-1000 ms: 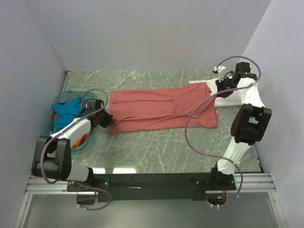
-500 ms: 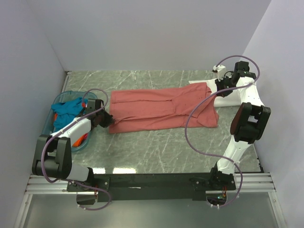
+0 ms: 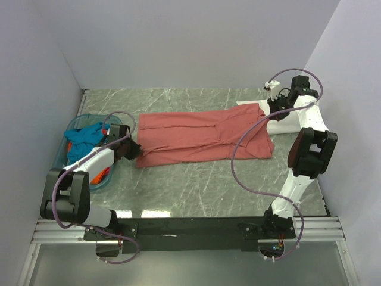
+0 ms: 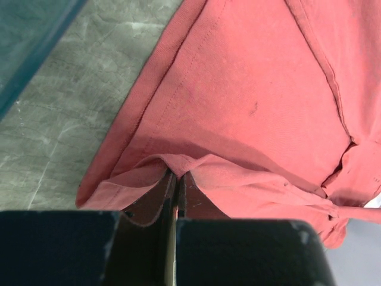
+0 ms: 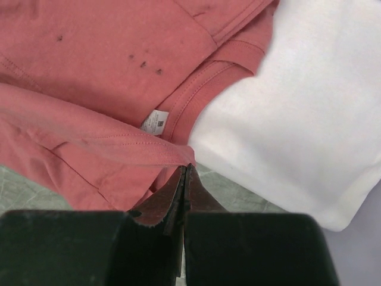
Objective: Fold and stack the t-shirts
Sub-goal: Fold the tshirt
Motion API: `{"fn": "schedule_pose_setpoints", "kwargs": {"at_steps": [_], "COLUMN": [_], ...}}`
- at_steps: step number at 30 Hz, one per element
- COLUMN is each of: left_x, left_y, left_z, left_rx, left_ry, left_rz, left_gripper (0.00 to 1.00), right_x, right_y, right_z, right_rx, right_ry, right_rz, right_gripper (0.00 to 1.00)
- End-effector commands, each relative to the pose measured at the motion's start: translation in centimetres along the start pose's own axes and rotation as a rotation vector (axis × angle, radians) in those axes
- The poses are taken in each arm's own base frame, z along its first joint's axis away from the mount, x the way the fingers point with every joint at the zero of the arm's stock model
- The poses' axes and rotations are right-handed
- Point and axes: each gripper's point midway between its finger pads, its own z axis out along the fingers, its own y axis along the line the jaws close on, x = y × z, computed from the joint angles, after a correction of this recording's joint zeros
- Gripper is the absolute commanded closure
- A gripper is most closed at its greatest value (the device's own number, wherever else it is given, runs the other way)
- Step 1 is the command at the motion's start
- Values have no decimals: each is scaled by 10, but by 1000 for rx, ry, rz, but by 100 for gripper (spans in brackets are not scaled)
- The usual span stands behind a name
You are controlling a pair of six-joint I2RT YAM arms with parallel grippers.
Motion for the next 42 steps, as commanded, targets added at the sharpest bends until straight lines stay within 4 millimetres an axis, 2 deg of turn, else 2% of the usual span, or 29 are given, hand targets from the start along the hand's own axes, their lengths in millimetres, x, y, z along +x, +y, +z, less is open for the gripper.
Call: {"fn": "schedule_pose_setpoints", "kwargs": {"at_steps": [1, 16, 18, 20, 21, 23, 24, 27, 32, 35, 42], "left_x": [-17, -18, -18, -18, -19, -22, -26, -35, -42, -46, -48], "left_y": [-11, -1, -2, -2, -4, -8, -14, -29, -48, -58, -56], "left_z": [-6, 3, 2, 1, -1, -6, -13, -34, -67, -94, -141], "left_rx": [26, -6, -6, -3, 7, 23, 48, 120, 227, 300, 361], "left_ry": [-68, -69, -67, -67, -71, -84, -102, -156, -218, -272, -374], "left_rz": [3, 15, 20, 28, 32, 48, 52, 77, 150, 209, 289], "left_gripper": [100, 100, 96, 90, 72, 52, 42, 32, 31, 31, 29], "right_x": [-25, -42, -46, -48, -51, -52, -54, -58, -65, -70, -84], "right_y": [-10, -5, -5, -3, -3, -2, -3, -1, 0, 1, 3], "right_z": [-7, -5, -6, -5, -6, -5, -5, -4, 0, 4, 17], "right_rx": [46, 51, 54, 51, 55, 53, 55, 56, 62, 71, 92], "right_ry": [-43, -49, -52, -50, -52, -50, -52, -52, -45, -36, -26], "right_rz": [-31, -56, -57, -63, -66, -67, -70, -75, -87, -96, -111], "right_gripper": [100, 100, 100, 100, 100, 100, 100, 100, 100, 100, 100]}}
